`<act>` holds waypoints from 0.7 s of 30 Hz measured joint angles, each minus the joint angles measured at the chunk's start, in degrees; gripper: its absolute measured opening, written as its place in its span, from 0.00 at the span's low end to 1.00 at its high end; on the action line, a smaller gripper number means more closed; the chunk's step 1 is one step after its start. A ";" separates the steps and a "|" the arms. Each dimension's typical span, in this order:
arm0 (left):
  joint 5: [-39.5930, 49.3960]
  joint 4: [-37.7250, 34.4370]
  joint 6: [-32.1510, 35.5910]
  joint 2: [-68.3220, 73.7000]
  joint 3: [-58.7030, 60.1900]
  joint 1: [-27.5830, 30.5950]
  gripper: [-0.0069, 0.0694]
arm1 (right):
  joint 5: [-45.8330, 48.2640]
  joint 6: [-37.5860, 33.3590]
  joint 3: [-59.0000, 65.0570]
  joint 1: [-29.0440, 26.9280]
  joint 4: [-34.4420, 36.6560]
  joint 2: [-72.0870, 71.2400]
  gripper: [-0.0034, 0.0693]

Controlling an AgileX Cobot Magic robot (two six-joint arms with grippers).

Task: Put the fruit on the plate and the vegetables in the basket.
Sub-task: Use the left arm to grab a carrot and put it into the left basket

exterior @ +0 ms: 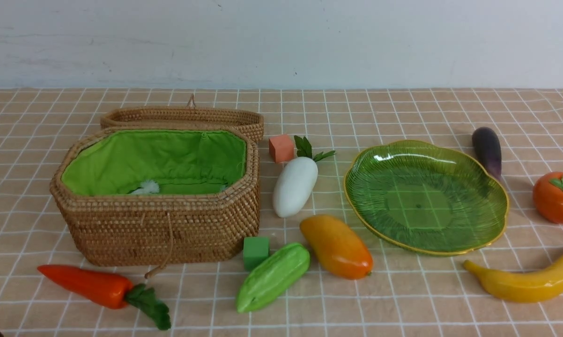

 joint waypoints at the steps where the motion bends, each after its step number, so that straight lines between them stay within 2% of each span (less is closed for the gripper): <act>1: -0.75 -1.52 -1.27 0.00 0.00 0.00 0.40 | 0.00 0.00 0.00 0.00 0.00 0.00 0.38; 6: -11.46 -8.94 -11.96 0.00 0.00 0.00 0.40 | 0.00 0.00 0.00 0.00 0.00 0.00 0.38; 12: -15.54 -10.08 -18.69 0.00 0.00 0.00 0.39 | 0.00 0.00 0.00 0.00 0.00 0.00 0.38; 16: -5.89 -6.81 -21.44 0.00 -5.57 0.00 0.26 | -1.68 0.74 0.15 0.00 0.91 0.00 0.38; 17: 2.33 -4.46 -20.65 0.53 -11.43 0.00 0.14 | -4.07 4.17 0.42 0.00 5.53 0.00 0.38; 19: 8.46 -3.48 -18.76 1.96 -15.57 0.00 0.07 | -5.90 7.45 0.42 0.00 10.04 0.00 0.38; 21: 14.46 -3.33 -14.64 4.96 -19.57 0.00 0.07 | -8.67 11.07 0.42 0.00 15.24 0.00 0.38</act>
